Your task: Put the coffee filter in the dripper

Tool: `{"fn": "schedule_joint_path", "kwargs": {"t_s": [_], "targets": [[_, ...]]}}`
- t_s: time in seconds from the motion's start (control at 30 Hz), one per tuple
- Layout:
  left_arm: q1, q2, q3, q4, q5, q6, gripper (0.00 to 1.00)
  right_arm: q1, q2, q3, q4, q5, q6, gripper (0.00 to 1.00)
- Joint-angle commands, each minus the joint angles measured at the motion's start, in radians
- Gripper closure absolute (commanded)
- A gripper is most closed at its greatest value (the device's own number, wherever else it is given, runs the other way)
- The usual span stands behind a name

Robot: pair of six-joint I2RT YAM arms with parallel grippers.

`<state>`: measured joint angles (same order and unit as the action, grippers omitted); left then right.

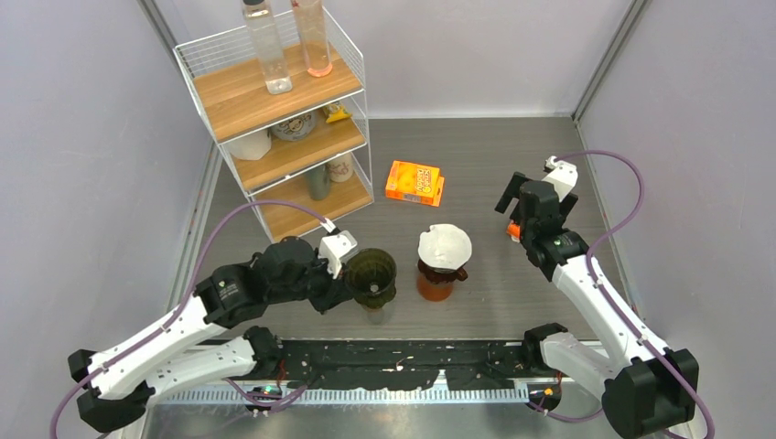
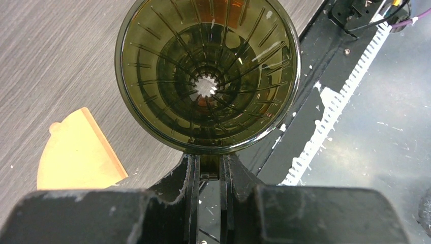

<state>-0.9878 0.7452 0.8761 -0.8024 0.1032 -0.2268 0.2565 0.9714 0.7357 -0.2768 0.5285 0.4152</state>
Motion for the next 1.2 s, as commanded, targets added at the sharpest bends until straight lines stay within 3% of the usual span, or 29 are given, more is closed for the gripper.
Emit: {"fn": "schedule_joint_path", "kwargs": {"t_s": [0.0,0.33,0.93,1.03,1.17], "targets": [[-0.031,0.033,0.033,-0.037,-0.078,0.010,1.00,-0.009,0.001,0.004,0.042,0.004,-0.012,0.05],[-0.170,0.113,0.107,-0.077,-0.259,0.046,1.00,-0.013,0.021,0.010,0.048,-0.031,-0.029,0.04],[-0.191,0.086,0.085,-0.045,-0.299,0.033,1.00,-0.023,0.015,0.011,0.047,-0.053,-0.033,0.05],[-0.193,0.084,0.080,-0.040,-0.297,0.024,0.89,-0.024,0.010,0.010,0.048,-0.054,-0.033,0.05],[-0.192,0.090,0.076,-0.045,-0.295,0.011,0.83,-0.025,0.003,0.007,0.047,-0.056,-0.033,0.05]]}}
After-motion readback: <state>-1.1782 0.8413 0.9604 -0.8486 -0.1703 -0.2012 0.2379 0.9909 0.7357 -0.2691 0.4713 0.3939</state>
